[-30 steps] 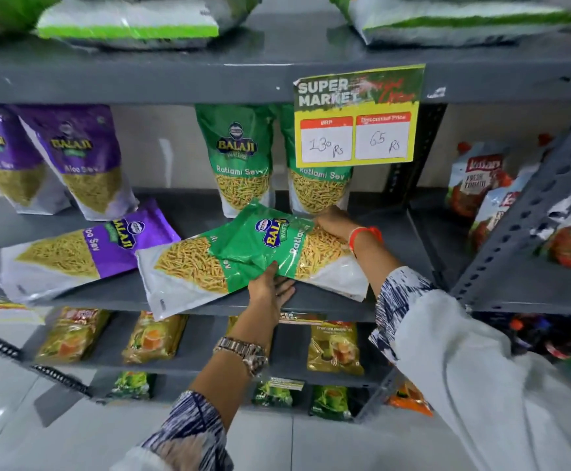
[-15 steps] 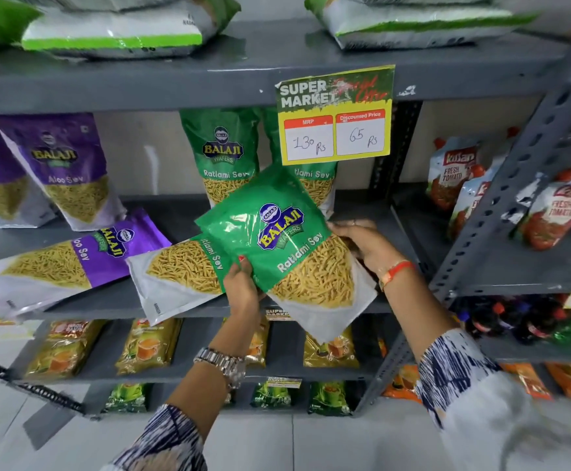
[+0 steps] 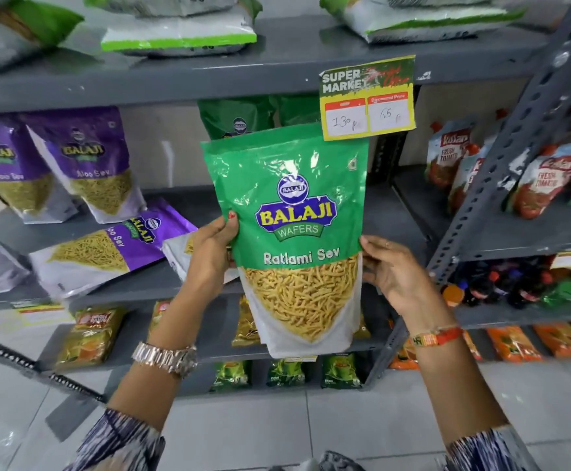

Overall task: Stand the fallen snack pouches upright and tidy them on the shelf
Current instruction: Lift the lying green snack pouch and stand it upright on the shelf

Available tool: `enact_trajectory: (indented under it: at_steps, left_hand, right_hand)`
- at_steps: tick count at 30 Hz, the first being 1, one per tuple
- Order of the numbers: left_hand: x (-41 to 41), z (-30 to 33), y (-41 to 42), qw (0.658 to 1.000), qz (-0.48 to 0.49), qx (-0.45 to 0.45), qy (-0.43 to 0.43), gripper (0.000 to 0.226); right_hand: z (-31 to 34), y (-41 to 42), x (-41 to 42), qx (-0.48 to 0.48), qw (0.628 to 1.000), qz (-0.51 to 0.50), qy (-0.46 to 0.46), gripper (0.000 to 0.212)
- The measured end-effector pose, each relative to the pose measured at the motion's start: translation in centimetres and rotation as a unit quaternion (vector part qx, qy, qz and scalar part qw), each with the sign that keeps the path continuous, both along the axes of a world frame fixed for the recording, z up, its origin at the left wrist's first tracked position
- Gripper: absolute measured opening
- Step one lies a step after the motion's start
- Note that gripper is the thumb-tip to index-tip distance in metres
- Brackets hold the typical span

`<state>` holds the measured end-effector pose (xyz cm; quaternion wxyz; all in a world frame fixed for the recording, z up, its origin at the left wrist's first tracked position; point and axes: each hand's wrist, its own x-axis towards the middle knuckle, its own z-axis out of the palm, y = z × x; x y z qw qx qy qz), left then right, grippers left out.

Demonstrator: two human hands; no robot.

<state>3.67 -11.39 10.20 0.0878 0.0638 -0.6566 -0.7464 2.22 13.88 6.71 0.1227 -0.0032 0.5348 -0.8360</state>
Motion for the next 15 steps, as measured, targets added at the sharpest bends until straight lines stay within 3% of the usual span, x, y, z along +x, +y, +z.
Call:
enact_trajectory:
  at_steps: [1, 3, 6, 9, 15]
  left_hand:
    - [0.5, 0.4, -0.4, 1.000, -0.013, -0.001, 0.006, 0.023]
    - [1.1, 1.0, -1.0, 0.999, -0.031, -0.001, 0.012, 0.023]
    - [1.2, 0.9, -1.1, 0.999, -0.032, -0.009, 0.006, 0.023]
    - [0.4, 0.2, -0.1, 1.000, -0.016, -0.009, -0.006, 0.022]
    - [-3.8, -1.2, 2.5, 0.999, -0.022, 0.014, -0.041, 0.018]
  right_hand:
    - [0.2, -0.2, 0.7, -0.004, 1.000, 0.005, 0.012, 0.048]
    - [0.3, -0.5, 1.6, -0.008, 0.999, 0.012, 0.032, 0.048]
    - [0.2, -1.1, 1.8, -0.003, 0.999, -0.028, 0.021, 0.033]
    - [-0.3, -1.4, 0.7, 0.028, 0.996, -0.088, -0.007, 0.002]
    - [-1.4, -0.5, -3.7, 0.094, 0.981, -0.171, -0.018, 0.018]
